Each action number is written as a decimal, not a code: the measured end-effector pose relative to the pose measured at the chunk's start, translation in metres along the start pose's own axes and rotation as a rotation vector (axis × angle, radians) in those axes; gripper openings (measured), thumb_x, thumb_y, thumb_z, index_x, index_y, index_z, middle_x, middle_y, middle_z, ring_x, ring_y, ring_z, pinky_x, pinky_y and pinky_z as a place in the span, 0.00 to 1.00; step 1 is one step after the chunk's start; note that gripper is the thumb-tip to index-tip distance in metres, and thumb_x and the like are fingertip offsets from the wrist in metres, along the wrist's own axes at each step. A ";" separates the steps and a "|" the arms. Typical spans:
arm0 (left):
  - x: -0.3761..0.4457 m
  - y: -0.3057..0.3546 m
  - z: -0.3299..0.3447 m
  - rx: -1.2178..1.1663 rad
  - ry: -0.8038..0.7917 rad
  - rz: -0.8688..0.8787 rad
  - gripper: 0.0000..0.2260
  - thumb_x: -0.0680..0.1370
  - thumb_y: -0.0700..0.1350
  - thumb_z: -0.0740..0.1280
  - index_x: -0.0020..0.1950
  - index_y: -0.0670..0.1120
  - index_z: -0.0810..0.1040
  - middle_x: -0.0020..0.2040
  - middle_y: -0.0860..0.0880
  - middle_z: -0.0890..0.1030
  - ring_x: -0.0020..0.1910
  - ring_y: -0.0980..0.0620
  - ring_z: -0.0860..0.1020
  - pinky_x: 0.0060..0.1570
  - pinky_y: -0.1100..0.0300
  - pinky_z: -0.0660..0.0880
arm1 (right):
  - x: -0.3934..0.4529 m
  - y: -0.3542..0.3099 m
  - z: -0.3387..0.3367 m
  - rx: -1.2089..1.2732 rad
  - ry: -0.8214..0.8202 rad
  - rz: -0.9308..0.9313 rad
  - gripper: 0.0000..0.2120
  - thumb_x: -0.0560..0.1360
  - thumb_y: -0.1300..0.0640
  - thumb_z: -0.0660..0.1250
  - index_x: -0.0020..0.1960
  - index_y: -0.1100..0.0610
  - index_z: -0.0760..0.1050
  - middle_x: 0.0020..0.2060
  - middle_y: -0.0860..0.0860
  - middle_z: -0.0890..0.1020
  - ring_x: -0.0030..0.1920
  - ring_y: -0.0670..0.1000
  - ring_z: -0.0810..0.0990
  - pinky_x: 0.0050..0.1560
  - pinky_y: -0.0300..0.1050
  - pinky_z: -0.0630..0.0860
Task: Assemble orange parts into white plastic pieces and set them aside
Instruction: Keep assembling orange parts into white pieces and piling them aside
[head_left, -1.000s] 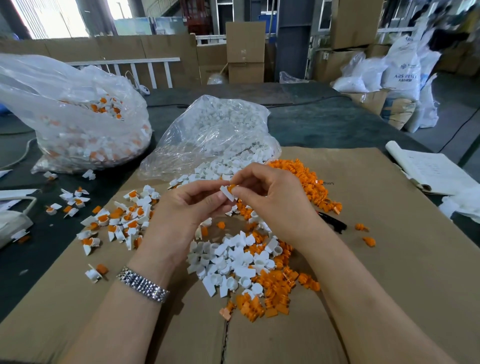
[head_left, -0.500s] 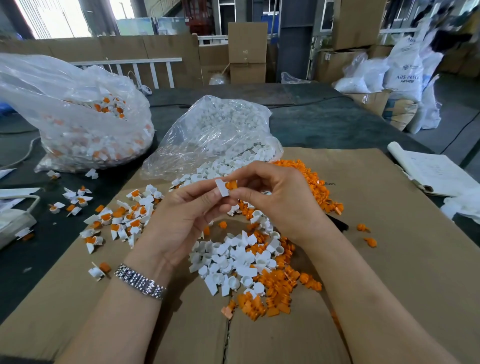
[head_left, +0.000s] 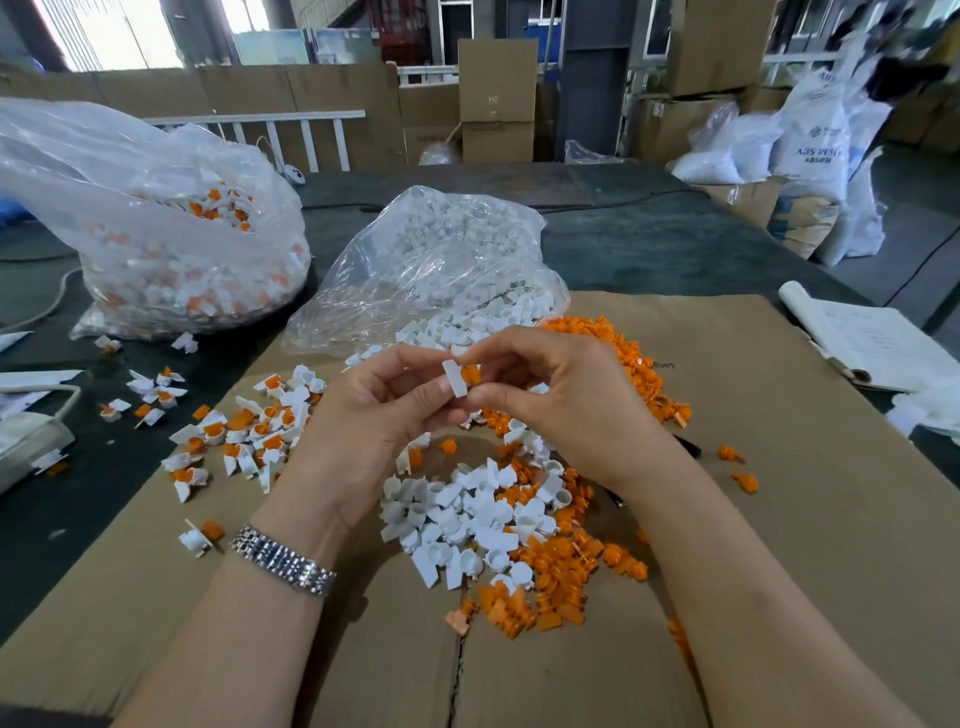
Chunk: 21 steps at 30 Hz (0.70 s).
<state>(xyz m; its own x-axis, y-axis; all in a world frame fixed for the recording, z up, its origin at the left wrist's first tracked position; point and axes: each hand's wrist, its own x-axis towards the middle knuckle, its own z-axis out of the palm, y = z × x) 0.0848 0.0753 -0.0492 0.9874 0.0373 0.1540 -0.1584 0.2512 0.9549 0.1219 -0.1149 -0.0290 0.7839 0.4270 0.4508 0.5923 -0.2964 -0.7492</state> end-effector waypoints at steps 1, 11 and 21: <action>0.000 0.000 0.000 -0.006 -0.003 -0.009 0.08 0.72 0.40 0.74 0.50 0.46 0.87 0.51 0.39 0.87 0.49 0.41 0.86 0.47 0.60 0.82 | 0.000 0.000 0.001 -0.004 0.007 0.004 0.11 0.74 0.59 0.76 0.56 0.52 0.83 0.40 0.45 0.84 0.45 0.43 0.83 0.50 0.37 0.80; -0.002 0.000 0.004 -0.010 0.067 -0.071 0.12 0.69 0.42 0.78 0.51 0.40 0.86 0.49 0.35 0.86 0.50 0.38 0.86 0.47 0.59 0.83 | -0.002 -0.002 0.014 -0.272 0.069 -0.093 0.11 0.75 0.59 0.74 0.57 0.55 0.83 0.43 0.48 0.83 0.44 0.45 0.81 0.49 0.46 0.79; 0.000 0.001 0.001 0.058 0.096 -0.101 0.08 0.65 0.43 0.80 0.42 0.46 0.87 0.44 0.41 0.87 0.40 0.46 0.86 0.36 0.62 0.80 | -0.002 -0.004 0.014 -0.321 0.040 -0.076 0.10 0.75 0.58 0.74 0.57 0.56 0.83 0.46 0.49 0.84 0.46 0.46 0.81 0.51 0.47 0.79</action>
<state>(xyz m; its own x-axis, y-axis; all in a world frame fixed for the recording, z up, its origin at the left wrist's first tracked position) 0.0845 0.0742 -0.0482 0.9936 0.1080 0.0335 -0.0549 0.2018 0.9779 0.1154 -0.1019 -0.0335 0.7379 0.4266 0.5230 0.6732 -0.5213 -0.5245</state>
